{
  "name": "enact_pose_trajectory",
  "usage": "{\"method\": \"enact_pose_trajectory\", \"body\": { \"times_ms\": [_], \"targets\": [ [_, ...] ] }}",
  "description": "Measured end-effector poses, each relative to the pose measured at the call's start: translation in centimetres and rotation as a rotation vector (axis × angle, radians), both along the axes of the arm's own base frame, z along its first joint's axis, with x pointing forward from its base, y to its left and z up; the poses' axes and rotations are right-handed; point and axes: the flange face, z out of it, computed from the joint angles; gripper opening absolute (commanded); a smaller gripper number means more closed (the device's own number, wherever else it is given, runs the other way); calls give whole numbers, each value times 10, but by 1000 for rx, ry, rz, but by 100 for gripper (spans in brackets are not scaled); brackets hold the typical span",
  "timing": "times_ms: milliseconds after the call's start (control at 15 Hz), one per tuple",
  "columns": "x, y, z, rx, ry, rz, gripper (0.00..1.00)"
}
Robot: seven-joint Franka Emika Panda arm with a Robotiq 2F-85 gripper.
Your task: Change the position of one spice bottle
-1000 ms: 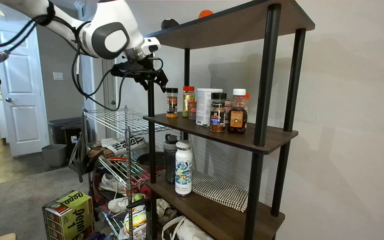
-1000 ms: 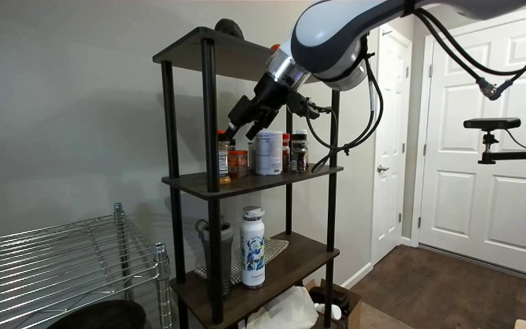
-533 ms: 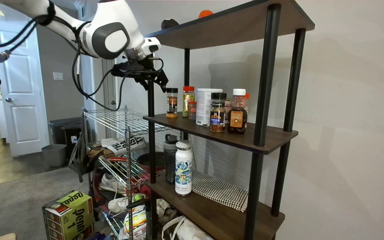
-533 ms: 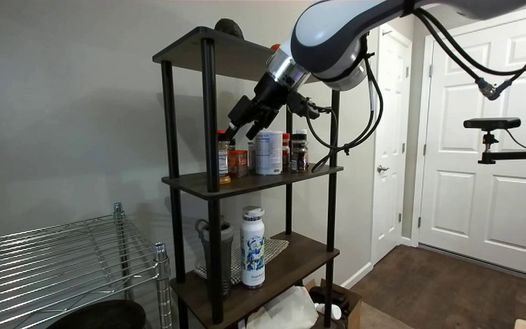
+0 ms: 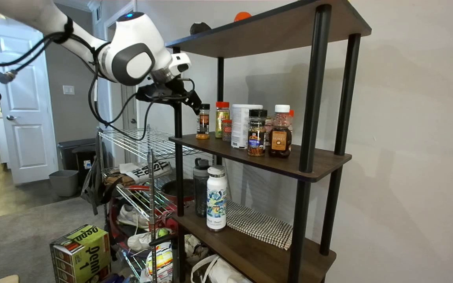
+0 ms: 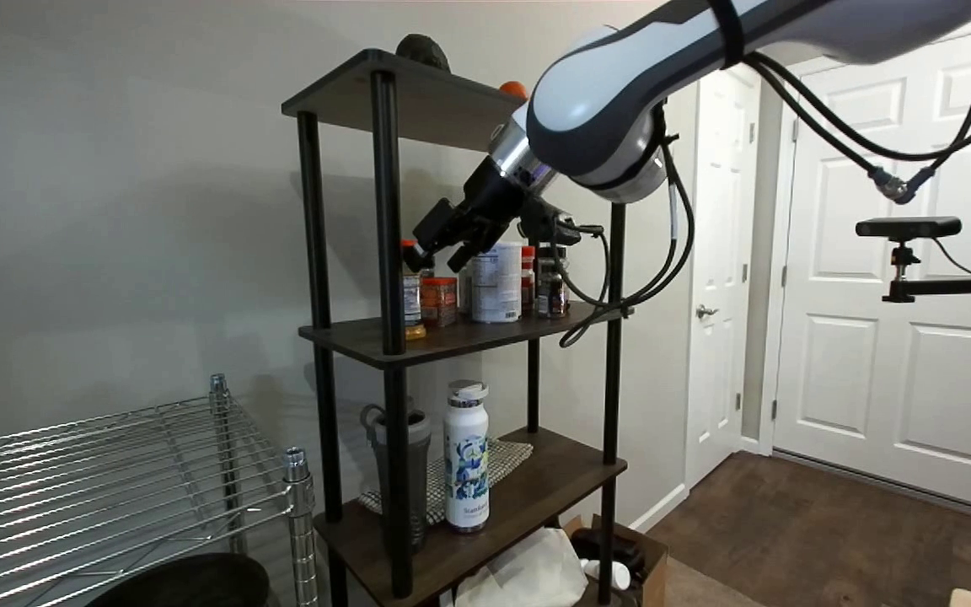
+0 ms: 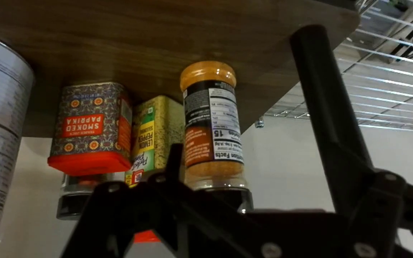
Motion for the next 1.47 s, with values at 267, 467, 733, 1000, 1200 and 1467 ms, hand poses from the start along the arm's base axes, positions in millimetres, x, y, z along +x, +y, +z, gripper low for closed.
{"method": "enact_pose_trajectory", "body": {
  "times_ms": [267, 467, 733, 1000, 1200, 1467],
  "targets": [
    [2, -6, -12, 95, -162, -88, 100],
    [-4, 7, -14, 150, -239, -109, 100],
    [-9, 16, -18, 168, -280, -109, 100],
    [-11, 14, -21, 171, -331, -122, 100],
    [-10, 13, -25, 184, -370, -133, 100],
    [-1, 4, -8, 195, -404, -148, 100]
  ]
}}
